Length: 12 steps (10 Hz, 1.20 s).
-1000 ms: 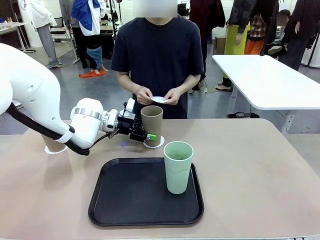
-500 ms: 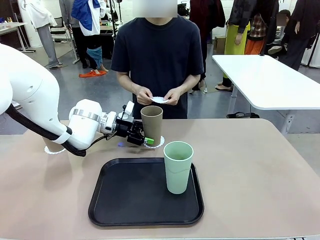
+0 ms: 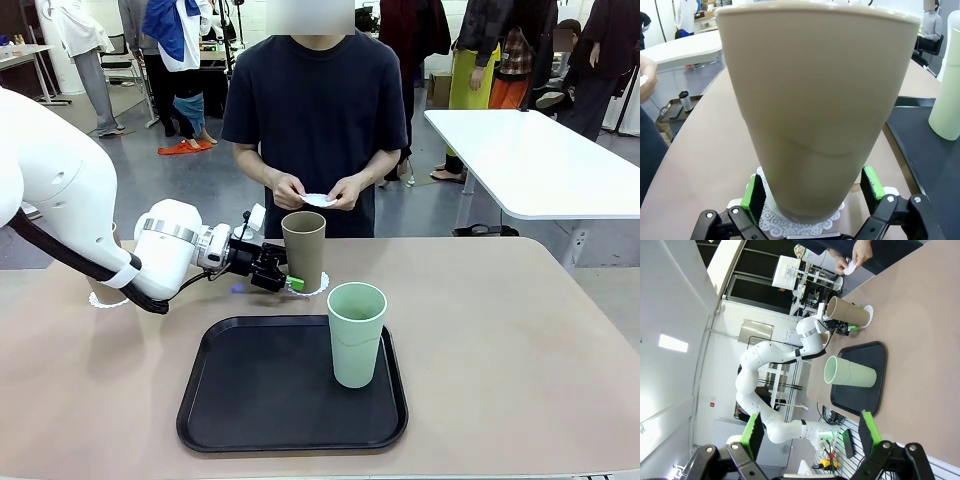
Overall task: Place coasters on the table and set cups on them.
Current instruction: Take one Reusable plastic cup from the Flat Tray and place it on a coaster set by the human.
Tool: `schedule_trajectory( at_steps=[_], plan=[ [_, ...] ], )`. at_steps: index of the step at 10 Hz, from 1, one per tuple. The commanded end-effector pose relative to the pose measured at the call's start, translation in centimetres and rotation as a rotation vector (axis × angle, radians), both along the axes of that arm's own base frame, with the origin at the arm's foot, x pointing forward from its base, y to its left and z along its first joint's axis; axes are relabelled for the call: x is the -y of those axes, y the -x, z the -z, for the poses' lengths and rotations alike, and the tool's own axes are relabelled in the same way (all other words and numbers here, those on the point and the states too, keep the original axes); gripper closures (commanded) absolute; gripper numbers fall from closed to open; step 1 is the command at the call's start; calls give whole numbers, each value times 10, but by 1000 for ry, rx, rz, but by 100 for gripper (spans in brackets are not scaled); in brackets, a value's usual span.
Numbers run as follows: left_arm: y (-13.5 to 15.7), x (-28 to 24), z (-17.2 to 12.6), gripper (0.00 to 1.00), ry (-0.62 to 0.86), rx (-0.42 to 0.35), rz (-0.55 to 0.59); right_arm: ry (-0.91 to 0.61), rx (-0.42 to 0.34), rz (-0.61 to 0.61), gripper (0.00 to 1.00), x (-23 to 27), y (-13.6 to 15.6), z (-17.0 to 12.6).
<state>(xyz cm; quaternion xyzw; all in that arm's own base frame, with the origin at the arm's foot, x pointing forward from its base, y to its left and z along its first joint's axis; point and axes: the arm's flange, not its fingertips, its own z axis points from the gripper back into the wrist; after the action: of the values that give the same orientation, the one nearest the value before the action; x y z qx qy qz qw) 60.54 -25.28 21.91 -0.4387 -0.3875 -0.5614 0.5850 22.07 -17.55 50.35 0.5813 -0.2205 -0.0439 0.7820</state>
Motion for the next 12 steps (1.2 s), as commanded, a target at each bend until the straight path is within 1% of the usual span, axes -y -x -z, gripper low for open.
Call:
schedule_trajectory(
  at_steps=[1, 4, 6, 7, 8, 9, 10, 11, 12],
  plan=[
    [5, -7, -4, 0, -43, -16, -9, -11, 3, 12, 0, -1, -2, 0],
    [12, -19, -6, 0, -83, -22, -26, -11, 3, 12, 0, -1, -2, 0],
    [21, -29, -11, 0, -128, -18, -53, -11, 3, 12, 0, -1, -2, 0],
    [29, -37, -23, 0, -178, -6, -74, -11, 3, 12, 0, -1, -2, 0],
    [41, -42, -36, 0, -253, 3, -106, -11, 3, 12, 0, -1, -2, 0],
    [62, -50, -52, 0, -352, 11, -142, -11, 3, 12, 0, -1, -2, 0],
    [81, -59, -79, 0, -459, 31, -174, -11, 3, 12, 0, -1, -2, 0],
    [111, -65, -106, 0, -585, 48, -211, -11, 3, 12, 0, -1, -2, 0],
    [141, -66, -123, 0, -738, 38, -248, -11, 3, 12, 0, -1, -2, 0]
  ],
)
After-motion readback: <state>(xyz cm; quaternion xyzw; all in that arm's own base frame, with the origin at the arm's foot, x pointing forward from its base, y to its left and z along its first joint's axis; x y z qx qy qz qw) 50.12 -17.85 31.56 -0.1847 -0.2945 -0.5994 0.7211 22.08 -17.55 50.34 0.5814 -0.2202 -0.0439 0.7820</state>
